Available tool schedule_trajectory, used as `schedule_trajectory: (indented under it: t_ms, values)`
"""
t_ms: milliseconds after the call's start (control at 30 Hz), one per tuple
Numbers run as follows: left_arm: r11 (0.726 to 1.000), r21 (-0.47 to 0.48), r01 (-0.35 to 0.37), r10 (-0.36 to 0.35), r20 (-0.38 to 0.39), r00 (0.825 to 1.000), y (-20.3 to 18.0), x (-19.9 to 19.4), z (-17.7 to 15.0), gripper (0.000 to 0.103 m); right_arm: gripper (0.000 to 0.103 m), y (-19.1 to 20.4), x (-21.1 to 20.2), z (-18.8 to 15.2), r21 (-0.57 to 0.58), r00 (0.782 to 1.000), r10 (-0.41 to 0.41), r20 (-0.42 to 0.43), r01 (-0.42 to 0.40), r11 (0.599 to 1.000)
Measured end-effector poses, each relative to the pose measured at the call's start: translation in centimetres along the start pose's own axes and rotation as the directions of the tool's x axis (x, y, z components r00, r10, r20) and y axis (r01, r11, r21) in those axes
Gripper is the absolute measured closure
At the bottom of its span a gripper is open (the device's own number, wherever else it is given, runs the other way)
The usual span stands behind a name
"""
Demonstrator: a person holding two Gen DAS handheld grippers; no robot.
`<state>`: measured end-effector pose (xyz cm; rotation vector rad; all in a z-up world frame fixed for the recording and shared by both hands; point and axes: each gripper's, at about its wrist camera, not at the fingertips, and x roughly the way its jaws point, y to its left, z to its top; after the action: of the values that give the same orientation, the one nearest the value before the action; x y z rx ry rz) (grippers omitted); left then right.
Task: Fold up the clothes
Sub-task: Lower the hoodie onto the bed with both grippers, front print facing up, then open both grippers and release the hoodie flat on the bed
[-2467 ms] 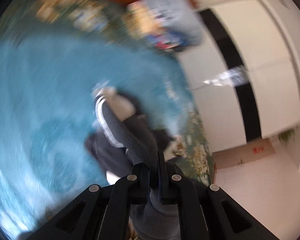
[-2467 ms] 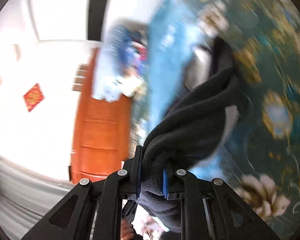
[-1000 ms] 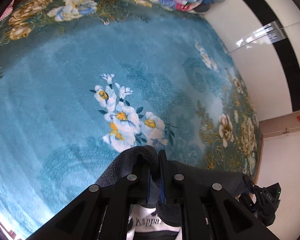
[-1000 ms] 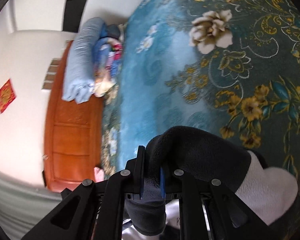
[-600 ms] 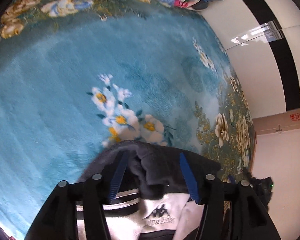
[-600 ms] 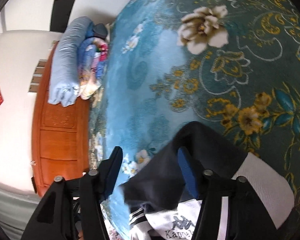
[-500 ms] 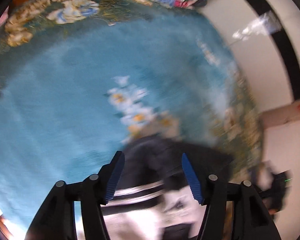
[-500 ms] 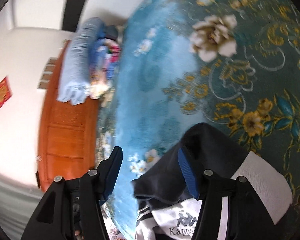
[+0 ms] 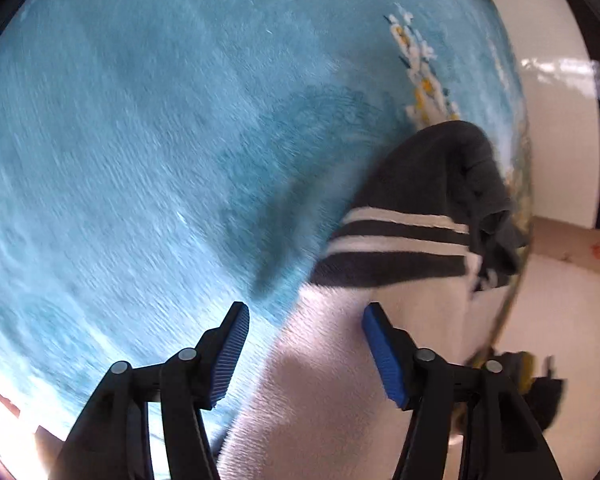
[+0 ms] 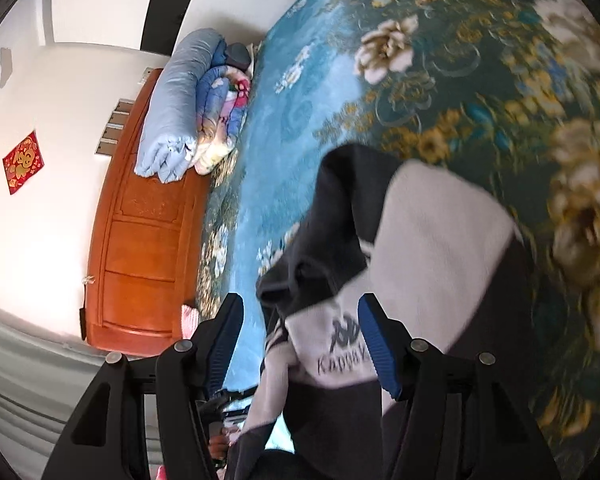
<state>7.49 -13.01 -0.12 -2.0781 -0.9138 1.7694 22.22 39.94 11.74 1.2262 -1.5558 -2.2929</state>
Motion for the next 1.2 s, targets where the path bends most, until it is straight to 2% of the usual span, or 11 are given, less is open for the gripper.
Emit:
schedule_trajectory:
  t_ms: [133,300,400,467,600,633,767,1033,1100,1167,1200]
  values:
    - [0.997,0.059,-0.058,0.056,0.026,0.998,-1.5,-0.6,-0.7,0.089,0.042,-0.6,-0.4,-1.1,0.023,1.000,-0.007,-0.014,0.007,1.000]
    - [0.960,0.170,-0.223,0.192,0.183,0.964,-4.8,-4.2,-0.1,0.095,0.042,-0.8,-1.0,-1.7,0.002,0.999,-0.042,-0.020,0.042,0.999]
    - [0.914,0.218,-0.341,0.264,0.319,0.910,-7.7,-7.3,1.2,0.095,0.042,0.0,-1.1,-2.2,-0.098,0.989,-0.141,-0.036,0.137,0.986]
    - [0.874,0.236,-0.424,0.307,0.409,0.860,-9.7,-9.0,2.1,0.096,0.042,0.7,-0.7,-3.0,-0.206,0.971,-0.232,-0.050,0.217,0.954]
    - [0.771,0.234,-0.593,0.385,0.571,0.725,-14.1,-12.2,4.1,0.102,0.042,1.4,1.5,-6.2,-0.388,0.927,-0.358,-0.115,0.289,0.875]
    - [0.762,0.230,-0.605,0.390,0.582,0.714,-14.5,-12.9,4.6,0.102,0.042,1.5,2.1,-7.0,-0.428,0.914,-0.384,-0.129,0.298,0.853]
    - [0.780,0.229,-0.583,0.380,0.566,0.731,-15.8,-12.2,5.7,0.102,0.032,1.4,4.6,-10.2,-0.542,0.867,-0.467,-0.172,0.313,0.780]
    - [0.927,0.193,-0.323,0.205,0.460,0.864,-13.3,-7.5,1.3,0.101,0.032,1.0,8.0,-13.8,-0.704,0.760,-0.633,-0.147,0.368,0.607]
    - [0.947,0.177,-0.269,0.167,0.444,0.880,-12.6,-6.6,-0.1,0.100,0.032,0.6,8.3,-13.8,-0.705,0.748,-0.648,-0.143,0.383,0.597]
    - [0.954,0.176,-0.242,0.147,0.432,0.890,-12.2,-5.8,-1.2,0.100,0.043,0.4,8.3,-13.6,-0.708,0.734,-0.669,-0.118,0.410,0.575]
    - [0.954,0.181,-0.240,0.143,0.428,0.893,-12.2,-5.5,-1.7,0.100,0.065,0.4,8.4,-13.6,-0.709,0.726,-0.679,-0.104,0.425,0.563]
